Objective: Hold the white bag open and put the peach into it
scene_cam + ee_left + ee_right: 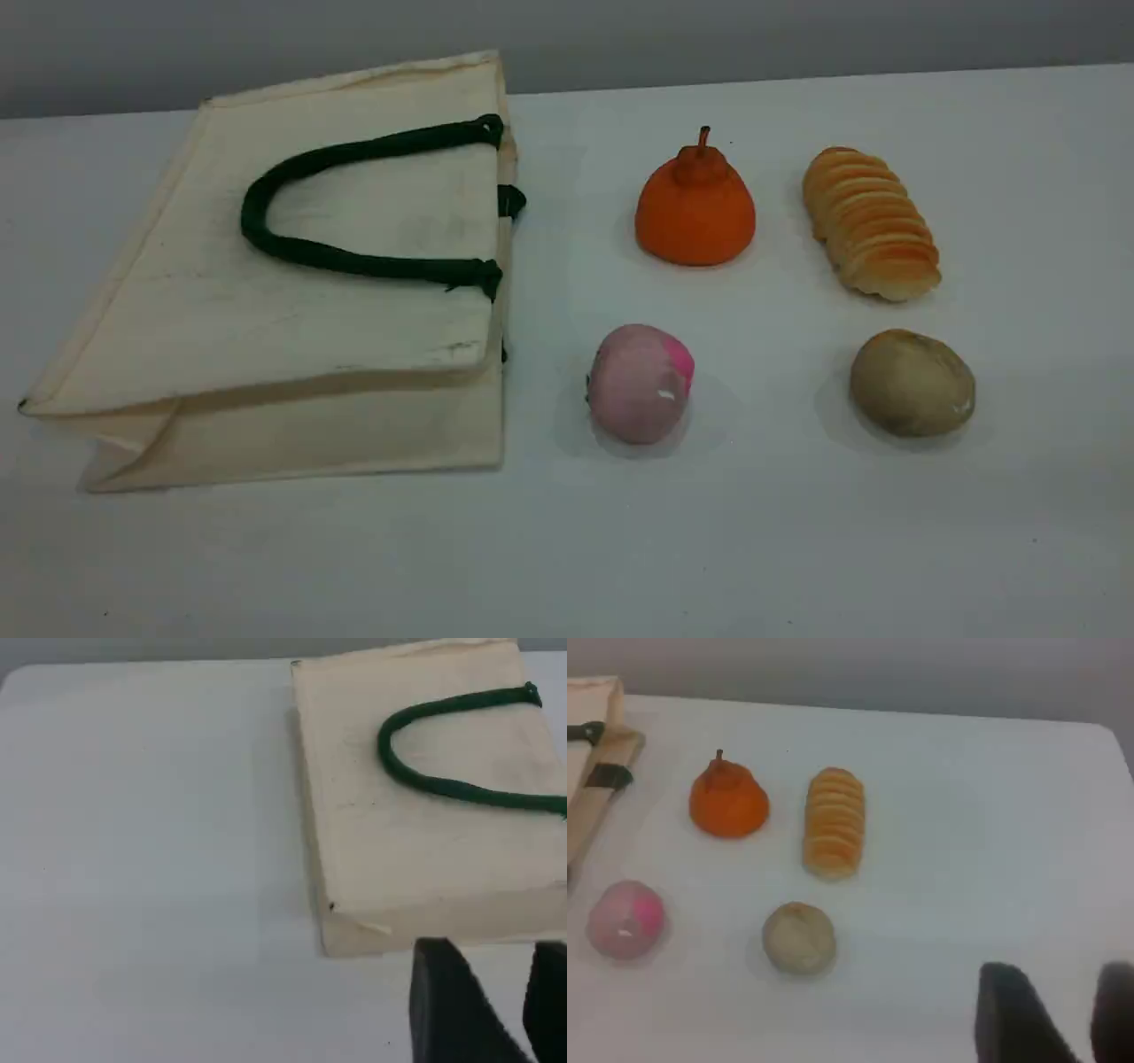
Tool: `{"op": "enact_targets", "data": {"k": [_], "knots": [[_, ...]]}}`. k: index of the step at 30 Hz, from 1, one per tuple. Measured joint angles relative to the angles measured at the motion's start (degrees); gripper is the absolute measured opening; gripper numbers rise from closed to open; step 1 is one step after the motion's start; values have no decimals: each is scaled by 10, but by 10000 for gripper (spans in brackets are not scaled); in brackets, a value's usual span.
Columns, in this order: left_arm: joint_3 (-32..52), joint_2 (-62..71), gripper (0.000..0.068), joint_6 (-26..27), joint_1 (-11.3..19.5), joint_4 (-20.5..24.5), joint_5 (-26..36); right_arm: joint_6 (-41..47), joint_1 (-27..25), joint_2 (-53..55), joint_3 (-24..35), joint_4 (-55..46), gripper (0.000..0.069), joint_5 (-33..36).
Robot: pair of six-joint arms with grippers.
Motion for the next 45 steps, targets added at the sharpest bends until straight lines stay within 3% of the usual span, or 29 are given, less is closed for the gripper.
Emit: {"op": "enact_targets", "data": {"k": [9,15,25,35,45], "knots": [[0,1,240,0,-3,0,0,-1,9,0,0,12,208,0],[-7,48,240,-11,-47,7,-11,20,19,25,-6,7,213,-15],[-80,235,240,-32,-51,44,-54,32,19,185,-77,10,226,-47],[-180,440,240,-34,-51,43,-79,31,19,369,-169,11,236,-102],[-195,520,240,-34,-51,46,-174,27,19,509,-176,34,239,-185]]}}
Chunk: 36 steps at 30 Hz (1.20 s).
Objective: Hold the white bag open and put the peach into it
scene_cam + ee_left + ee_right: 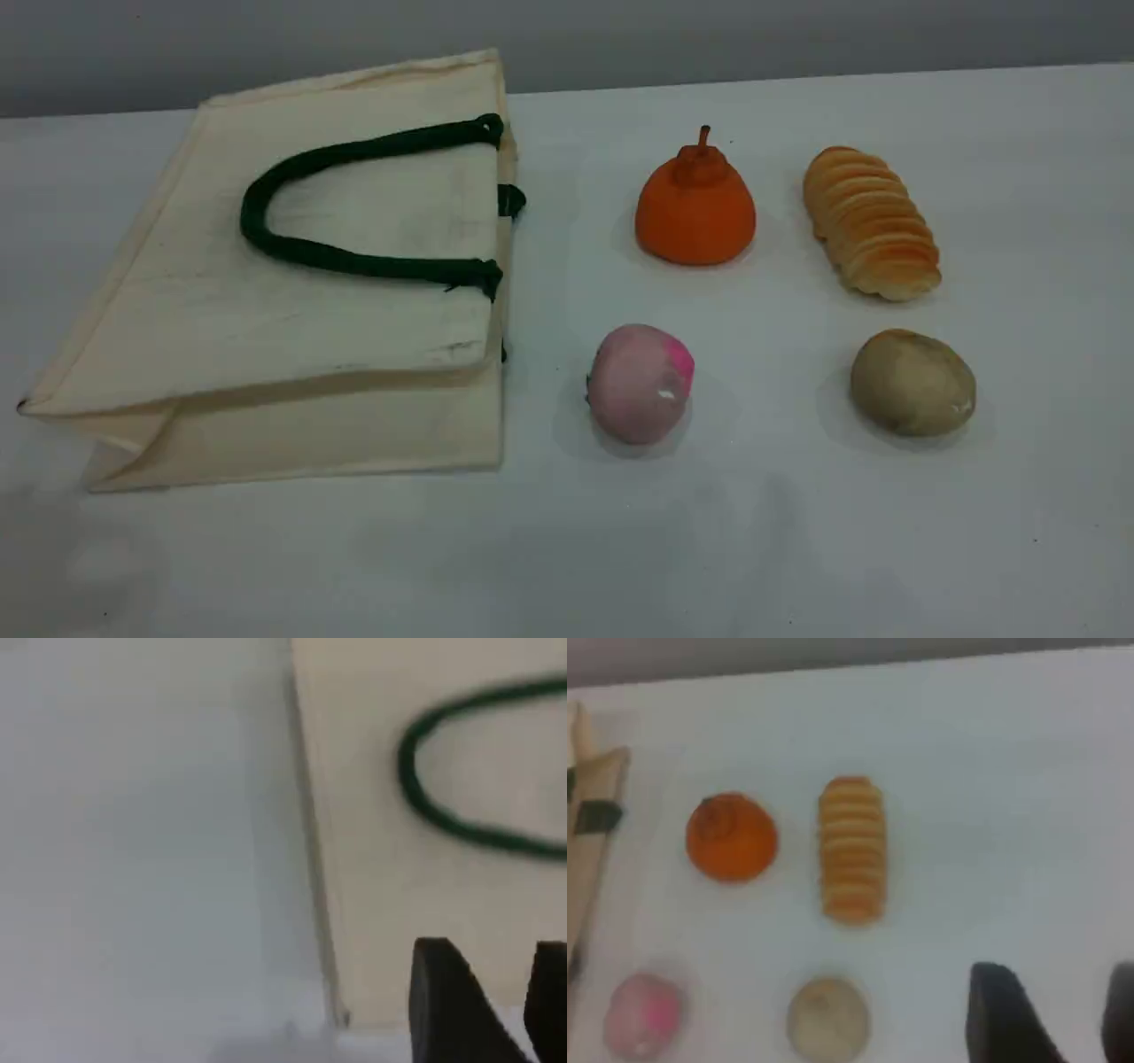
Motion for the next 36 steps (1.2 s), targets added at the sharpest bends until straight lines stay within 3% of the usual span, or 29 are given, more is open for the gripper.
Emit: {"op": "enact_targets", "data": {"k": [5,9,14,17,25,36], "knots": [[0,0,242,0,0,-8,-37,-3,0,3,0,1,267,-17],[0,-1,275,4,0,-15,-67,-11,0,3,0,1,354,-15],[3,-1,384,4,0,-15,-70,-11,-1,3,0,3,488,-10],[3,-1,449,3,0,-15,-72,-11,-1,3,0,4,531,-17],[2,21,475,-13,0,-36,-74,-9,-1,10,0,26,540,-37],[-59,194,475,-13,0,-46,-40,-9,-1,90,0,37,540,-31]]}}
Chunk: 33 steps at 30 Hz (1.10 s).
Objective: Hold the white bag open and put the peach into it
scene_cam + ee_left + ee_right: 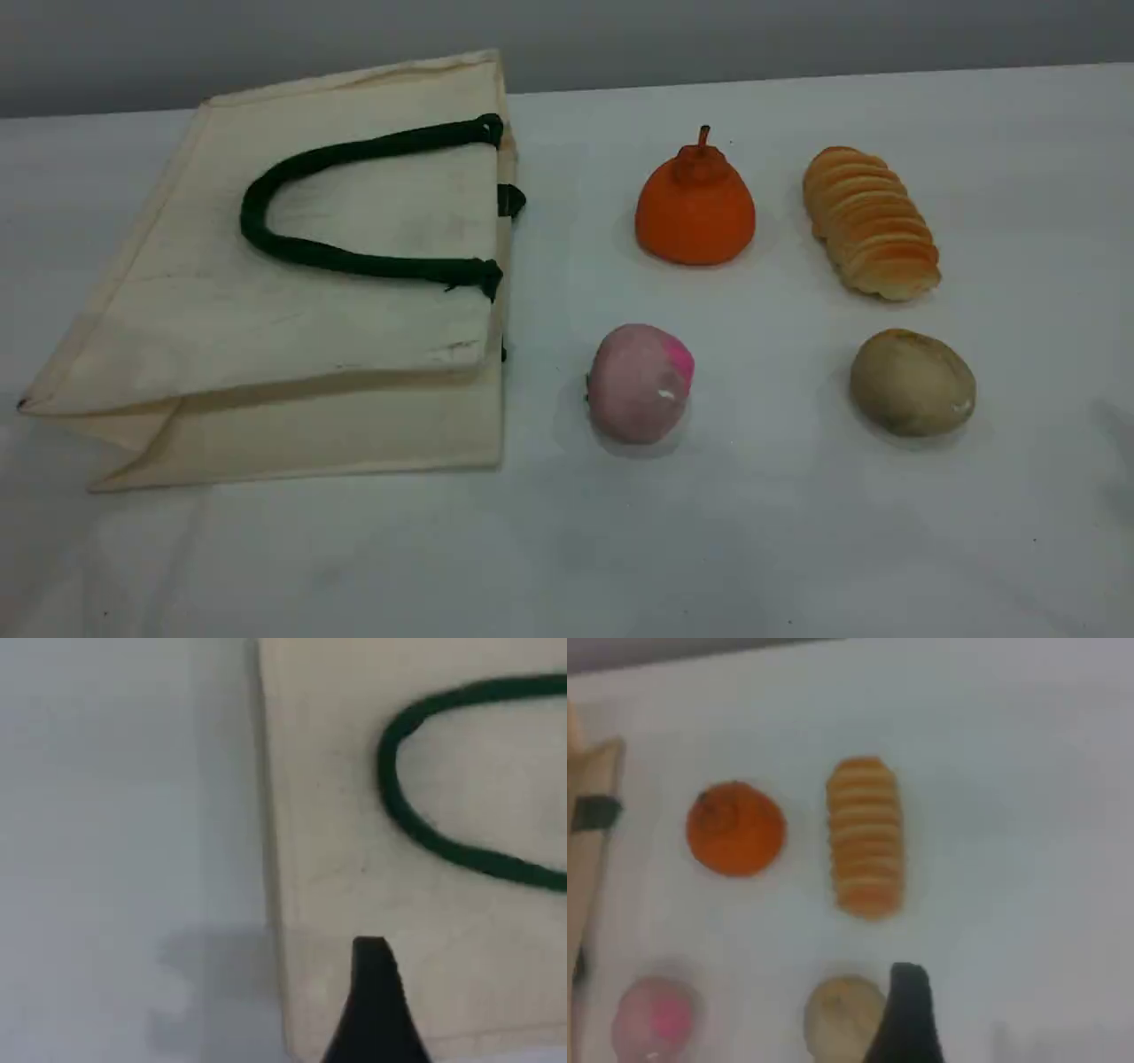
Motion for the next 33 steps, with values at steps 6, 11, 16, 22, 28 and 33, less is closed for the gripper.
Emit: {"op": "enact_targets", "data": {"k": [6,11,16,22,28,33], "knots": [[-48,102,475,0,0,-1,-2,0,0,8,0,0,540,6],[-78,176,475,-9,0,-6,-2,-1,0,11,0,0,540,-3],[-114,241,475,-12,0,-6,-4,-1,0,43,-18,0,540,-2],[-154,304,475,-12,0,-6,-2,-1,0,92,-45,0,540,2],[-189,361,475,-12,0,-6,-7,-1,0,136,-45,0,540,-2],[-222,413,475,-13,0,-25,-8,-1,0,162,-45,0,540,-11]]}}
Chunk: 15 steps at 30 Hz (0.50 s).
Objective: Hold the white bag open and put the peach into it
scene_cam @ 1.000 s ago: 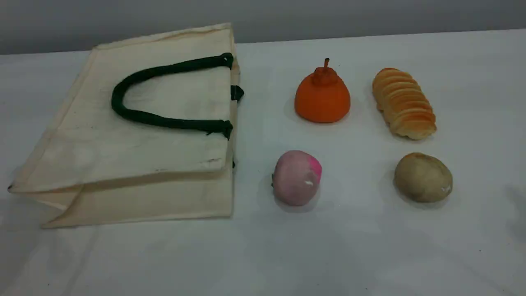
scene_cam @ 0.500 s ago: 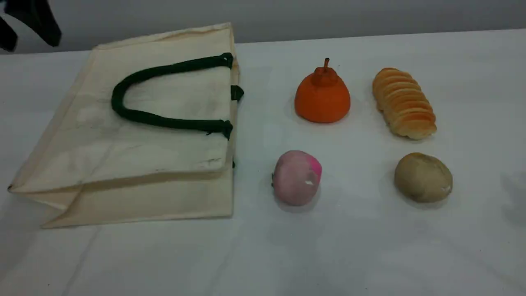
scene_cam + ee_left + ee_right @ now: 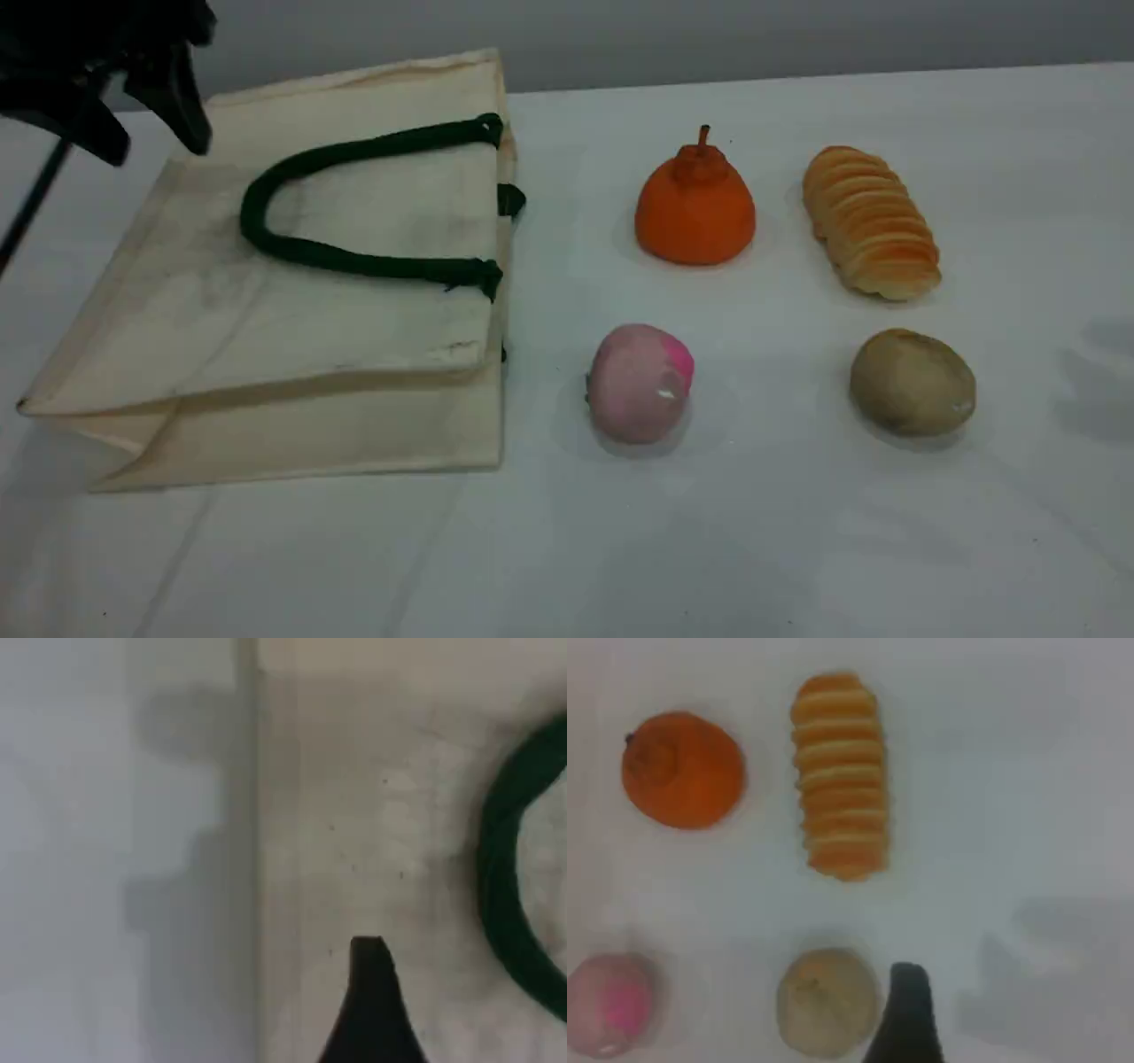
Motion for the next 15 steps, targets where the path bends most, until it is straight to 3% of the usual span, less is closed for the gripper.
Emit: {"op": "enact_targets", "data": {"k": [7,15], "knots": [[-41,70,475,2,0,-9,0,0,0,11,0,0,540,-7],[-57,108,475,35,-24,-43,-22,0,0,11,0,2,540,-16]]}}
